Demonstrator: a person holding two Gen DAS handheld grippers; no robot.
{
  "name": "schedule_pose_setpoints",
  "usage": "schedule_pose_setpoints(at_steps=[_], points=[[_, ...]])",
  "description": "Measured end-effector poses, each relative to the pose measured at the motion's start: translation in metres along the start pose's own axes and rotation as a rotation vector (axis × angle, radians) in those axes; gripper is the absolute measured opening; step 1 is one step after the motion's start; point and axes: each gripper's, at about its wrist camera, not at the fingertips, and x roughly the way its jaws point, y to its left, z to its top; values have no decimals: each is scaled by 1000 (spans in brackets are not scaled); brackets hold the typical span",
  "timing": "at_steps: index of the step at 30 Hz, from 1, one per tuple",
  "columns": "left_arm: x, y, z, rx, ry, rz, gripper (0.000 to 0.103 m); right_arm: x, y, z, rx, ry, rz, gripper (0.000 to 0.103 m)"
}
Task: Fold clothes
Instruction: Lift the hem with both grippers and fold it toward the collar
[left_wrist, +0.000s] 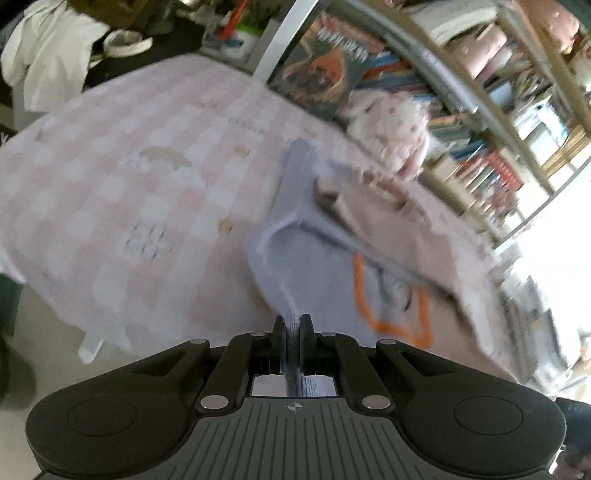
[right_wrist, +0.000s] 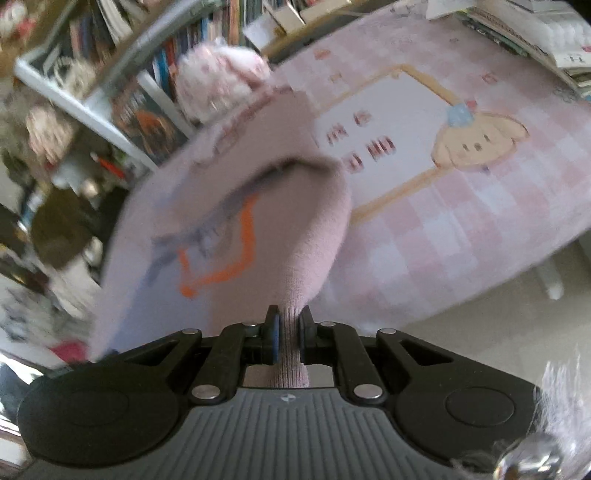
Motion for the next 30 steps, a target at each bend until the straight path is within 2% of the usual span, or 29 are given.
schedule_pose_setpoints(at_steps=[2, 7, 11, 13, 20, 26, 29, 30], points=[[-1, -2, 14, -42, -39, -48, 4, -6, 0, 9, 31, -12, 45, 9], [12, -5, 66, -179, -149, -163, 4, -7, 13, 55, 94, -117, 153, 9], [40, -15, 112, -198, -200, -196, 4, 4, 21, 99, 153, -188, 200, 9], [58, -24, 136, -190, -210, -206, 4, 14, 28, 122, 138, -220, 189, 9], [115, -41, 186, -135, -176, -148, 4, 70, 36, 186, 139, -258, 113, 9], [159, -30, 194, -119, -75, -53, 6, 129, 31, 216, 161, -191, 18, 9], [175, -22, 195, -102, -21, -21, 17, 154, 27, 222, 161, -153, -33, 16], [176, -21, 196, -88, -20, -8, 28, 158, 27, 223, 157, -149, -49, 28]])
